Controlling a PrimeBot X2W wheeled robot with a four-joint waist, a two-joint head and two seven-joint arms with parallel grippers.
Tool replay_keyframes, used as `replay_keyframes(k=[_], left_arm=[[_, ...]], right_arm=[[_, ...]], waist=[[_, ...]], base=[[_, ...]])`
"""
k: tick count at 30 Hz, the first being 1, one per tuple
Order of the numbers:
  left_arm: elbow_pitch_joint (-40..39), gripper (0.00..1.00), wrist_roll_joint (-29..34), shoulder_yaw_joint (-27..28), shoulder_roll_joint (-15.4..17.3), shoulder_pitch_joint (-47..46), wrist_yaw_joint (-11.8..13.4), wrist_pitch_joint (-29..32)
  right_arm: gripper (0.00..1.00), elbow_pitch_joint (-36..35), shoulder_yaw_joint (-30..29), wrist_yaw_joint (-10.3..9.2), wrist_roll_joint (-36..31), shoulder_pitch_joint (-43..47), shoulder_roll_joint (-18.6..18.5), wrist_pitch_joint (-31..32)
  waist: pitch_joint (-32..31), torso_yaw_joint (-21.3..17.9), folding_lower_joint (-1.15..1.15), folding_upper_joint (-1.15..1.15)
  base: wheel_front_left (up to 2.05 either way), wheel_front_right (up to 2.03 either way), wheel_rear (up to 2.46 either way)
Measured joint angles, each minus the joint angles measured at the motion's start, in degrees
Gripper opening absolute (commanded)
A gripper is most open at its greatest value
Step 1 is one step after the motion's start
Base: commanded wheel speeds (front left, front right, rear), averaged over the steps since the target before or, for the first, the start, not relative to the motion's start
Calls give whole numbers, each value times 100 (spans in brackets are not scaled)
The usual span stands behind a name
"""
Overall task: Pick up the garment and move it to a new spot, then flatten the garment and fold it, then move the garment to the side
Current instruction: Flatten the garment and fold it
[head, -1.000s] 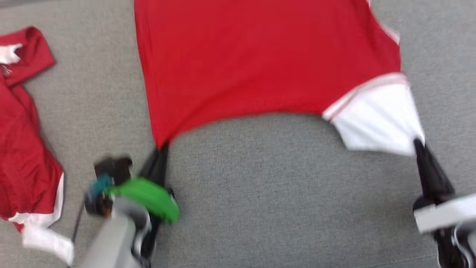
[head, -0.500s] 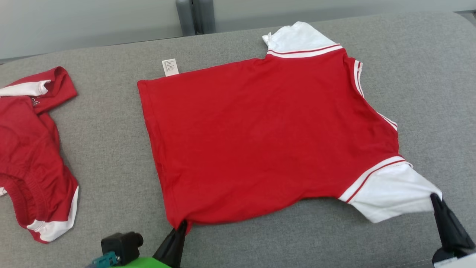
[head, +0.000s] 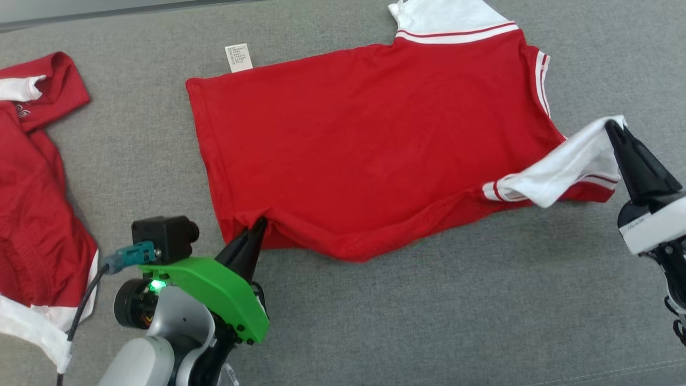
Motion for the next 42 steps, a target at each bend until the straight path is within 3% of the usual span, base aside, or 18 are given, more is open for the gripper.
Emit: replay_keyframes(k=[9,13,14,15,16,19,20,24,31,42], left_arm=[[654,0,-65,74,121,-709,-7,452],[934,0,-46,-49,80,-1026,-129,521],[1006,18,-46,-64,64,-1074,-131,544],[1110,65,-45,-80,44,-1120,-141,554],[1199,100,-26,-115,42,-1154,-148,583],[1265,100,-4,-82,45,-1194,-322,382],[1258,100,-49,130,-45,-1252,-216,125],[1091,100,83,364,190,-1301,-180,-162],[483,100,-81,238,359,-326,-69,108],[531,100,-108,174,380,-232,0,151]], right_arm=[[0,910,719,0,-352,-1395,-205,511],[0,1322,1021,0,-458,-1786,-254,644],[13,1396,1080,0,-487,-1847,-260,662],[70,1494,1121,0,-557,-1925,-258,643],[100,1625,1149,1,-658,-2015,-253,634],[100,1820,1256,0,-795,-2107,-263,684],[100,1820,1295,1,-873,-2102,-288,676],[100,1559,1261,1,-1065,-1906,-568,575],[100,887,1190,1,-1523,-955,-1226,1099],[100,731,969,2,-2075,-854,-1069,1748]], waist=[[154,147,0,0],[201,189,0,0],[215,195,0,0],[233,198,0,0],[248,197,0,0],[269,182,0,0],[271,177,0,0],[254,127,0,0],[345,-17,0,0],[792,-7,1,0]], base=[[0,0,0],[0,0,0],[0,0,0],[0,0,0],[0,0,0],[0,0,0],[0,0,0],[0,0,0],[0,0,0],[0,0,0]])
